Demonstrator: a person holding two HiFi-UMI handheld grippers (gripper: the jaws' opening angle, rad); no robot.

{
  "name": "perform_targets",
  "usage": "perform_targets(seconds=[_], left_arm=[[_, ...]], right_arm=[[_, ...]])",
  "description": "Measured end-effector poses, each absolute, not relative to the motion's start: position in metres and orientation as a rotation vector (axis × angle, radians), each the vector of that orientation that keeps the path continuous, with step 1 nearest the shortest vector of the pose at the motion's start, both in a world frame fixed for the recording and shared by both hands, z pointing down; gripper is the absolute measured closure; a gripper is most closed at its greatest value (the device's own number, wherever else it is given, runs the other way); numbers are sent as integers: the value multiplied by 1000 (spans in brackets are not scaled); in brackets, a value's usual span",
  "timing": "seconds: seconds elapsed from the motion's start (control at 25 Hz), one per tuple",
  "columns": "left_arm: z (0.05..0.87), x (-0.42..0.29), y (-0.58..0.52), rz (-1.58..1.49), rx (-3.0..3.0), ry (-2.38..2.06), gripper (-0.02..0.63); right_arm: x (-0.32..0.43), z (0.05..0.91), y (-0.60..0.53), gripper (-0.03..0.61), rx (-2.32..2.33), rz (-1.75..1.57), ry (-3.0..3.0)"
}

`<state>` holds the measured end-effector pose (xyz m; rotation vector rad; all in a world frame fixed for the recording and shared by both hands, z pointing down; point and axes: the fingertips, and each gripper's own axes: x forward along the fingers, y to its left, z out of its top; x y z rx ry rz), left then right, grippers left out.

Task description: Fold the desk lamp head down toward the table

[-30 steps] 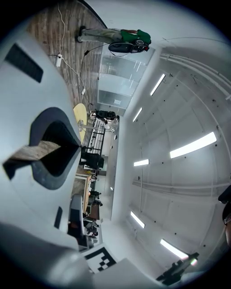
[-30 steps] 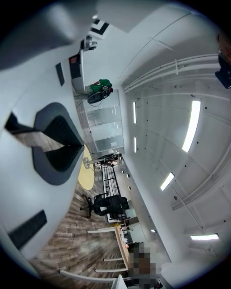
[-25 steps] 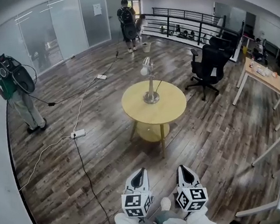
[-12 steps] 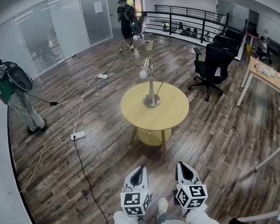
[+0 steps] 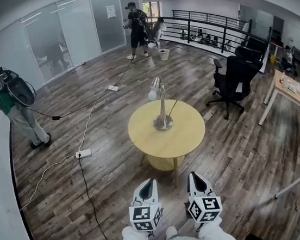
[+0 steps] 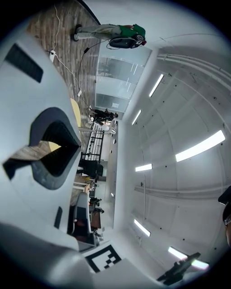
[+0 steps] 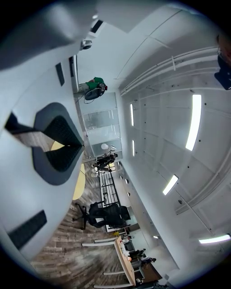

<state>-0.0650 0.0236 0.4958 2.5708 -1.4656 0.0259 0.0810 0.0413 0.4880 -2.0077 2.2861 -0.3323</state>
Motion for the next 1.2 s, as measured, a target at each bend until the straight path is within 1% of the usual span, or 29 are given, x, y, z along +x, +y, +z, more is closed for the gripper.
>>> perform_targets(seconds=[0.24,0.48,0.84,1.2], left_arm=[[497,-30,-27,28,2572,-1463,614],[510,-12,-64,63,2542,-1469,614],[519,-2,-112,79,2521,-1490,614],[519,12,-185,68,2534,-1480,614]], right_arm=[[116,492,-12,566,-2008,-339,2277],[140,500,-53,566,-2008,-368,2272],[155,520,-97,566,-2006,-432,2278],[170,520,-170,566,-2016,-423,2270]])
